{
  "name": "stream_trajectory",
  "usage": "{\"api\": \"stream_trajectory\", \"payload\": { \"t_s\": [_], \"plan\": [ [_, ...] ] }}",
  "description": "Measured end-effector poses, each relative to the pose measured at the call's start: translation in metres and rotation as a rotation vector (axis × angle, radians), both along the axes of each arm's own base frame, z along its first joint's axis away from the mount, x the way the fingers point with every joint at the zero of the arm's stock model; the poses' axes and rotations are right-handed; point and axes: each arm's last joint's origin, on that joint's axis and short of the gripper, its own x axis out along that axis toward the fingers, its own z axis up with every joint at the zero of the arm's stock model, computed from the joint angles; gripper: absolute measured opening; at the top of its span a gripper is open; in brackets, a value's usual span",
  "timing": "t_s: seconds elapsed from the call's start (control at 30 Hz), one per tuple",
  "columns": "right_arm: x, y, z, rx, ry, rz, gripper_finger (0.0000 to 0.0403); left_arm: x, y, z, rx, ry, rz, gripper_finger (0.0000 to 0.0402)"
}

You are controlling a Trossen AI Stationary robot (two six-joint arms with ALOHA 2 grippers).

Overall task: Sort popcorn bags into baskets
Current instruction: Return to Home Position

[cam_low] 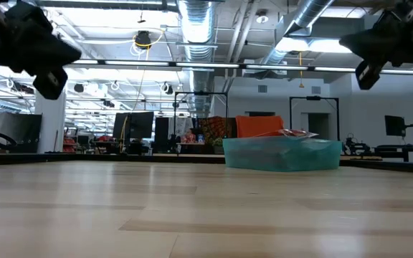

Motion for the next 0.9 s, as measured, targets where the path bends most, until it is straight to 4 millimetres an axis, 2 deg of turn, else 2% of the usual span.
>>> {"api": "stream_trajectory", "payload": {
  "t_s": [0.17, 0.23, 0.47, 0.9],
  "plan": [
    [0.006, 0.0, -0.024, 0.019, 0.032, 0.014, 0.0047, 0.003, -0.001, -0.004, 0.025, 0.037, -0.002, 0.0],
    [0.006, 0.0, -0.026, 0.025, 0.056, 0.004, 0.0047, 0.004, -0.002, -0.005, 0.008, 0.045, -0.011, 0.0],
    [0.007, -0.002, -0.029, 0.055, 0.076, -0.061, 0.0047, 0.003, -0.001, -0.005, 0.005, 0.039, 0.01, 0.0],
    [0.007, -0.002, -0.029, 0.091, 0.082, -0.06, 0.0047, 0.003, -0.001, -0.005, 0.004, 0.039, 0.009, 0.0]
  ]
}}
